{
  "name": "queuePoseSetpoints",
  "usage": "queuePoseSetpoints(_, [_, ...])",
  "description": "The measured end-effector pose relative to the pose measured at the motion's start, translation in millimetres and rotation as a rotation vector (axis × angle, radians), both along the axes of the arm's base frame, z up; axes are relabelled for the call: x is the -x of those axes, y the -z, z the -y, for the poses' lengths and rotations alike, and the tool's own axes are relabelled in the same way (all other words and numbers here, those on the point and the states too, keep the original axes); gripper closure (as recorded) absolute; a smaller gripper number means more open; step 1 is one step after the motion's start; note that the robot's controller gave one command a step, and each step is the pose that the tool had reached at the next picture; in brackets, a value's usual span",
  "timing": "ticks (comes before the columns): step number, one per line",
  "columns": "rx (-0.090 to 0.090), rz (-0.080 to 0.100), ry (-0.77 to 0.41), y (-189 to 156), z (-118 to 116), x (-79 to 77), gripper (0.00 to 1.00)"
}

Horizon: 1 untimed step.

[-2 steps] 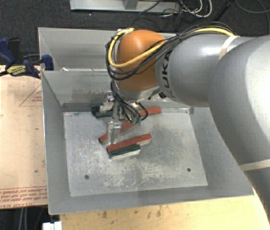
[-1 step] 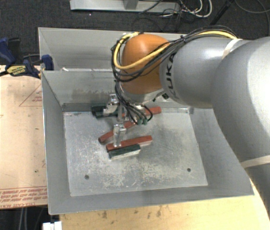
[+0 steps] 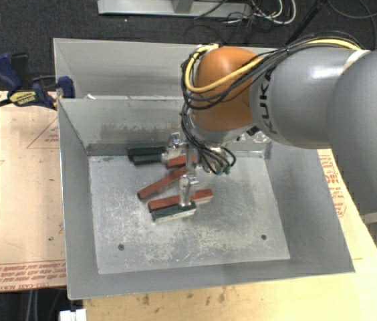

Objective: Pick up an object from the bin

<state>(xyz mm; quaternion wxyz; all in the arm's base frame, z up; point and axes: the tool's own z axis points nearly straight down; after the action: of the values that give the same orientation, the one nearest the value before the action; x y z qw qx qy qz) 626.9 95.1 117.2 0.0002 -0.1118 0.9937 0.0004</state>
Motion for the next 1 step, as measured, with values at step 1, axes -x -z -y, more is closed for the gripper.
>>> queuePoseSetpoints(1, [0.005, -0.006, 0.062, 36.1, -24.8, -13.2, 0.00])
